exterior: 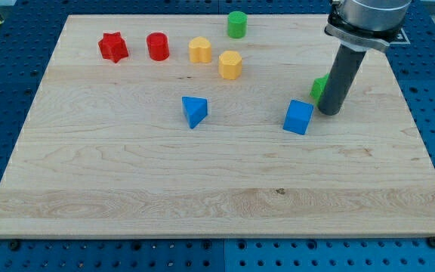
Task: Push the green star towards the green circle
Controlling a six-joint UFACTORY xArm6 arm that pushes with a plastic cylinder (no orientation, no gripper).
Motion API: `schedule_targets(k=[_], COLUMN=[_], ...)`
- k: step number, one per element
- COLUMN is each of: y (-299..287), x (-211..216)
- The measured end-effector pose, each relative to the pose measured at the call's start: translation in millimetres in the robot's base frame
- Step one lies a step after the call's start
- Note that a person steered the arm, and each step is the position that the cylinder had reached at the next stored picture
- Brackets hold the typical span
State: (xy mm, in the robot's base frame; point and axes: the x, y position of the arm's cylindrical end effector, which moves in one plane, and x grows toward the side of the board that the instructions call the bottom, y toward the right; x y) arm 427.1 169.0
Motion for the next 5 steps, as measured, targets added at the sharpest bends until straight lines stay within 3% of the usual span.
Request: schedule_targets(k=[5], y=[18], x=[-27])
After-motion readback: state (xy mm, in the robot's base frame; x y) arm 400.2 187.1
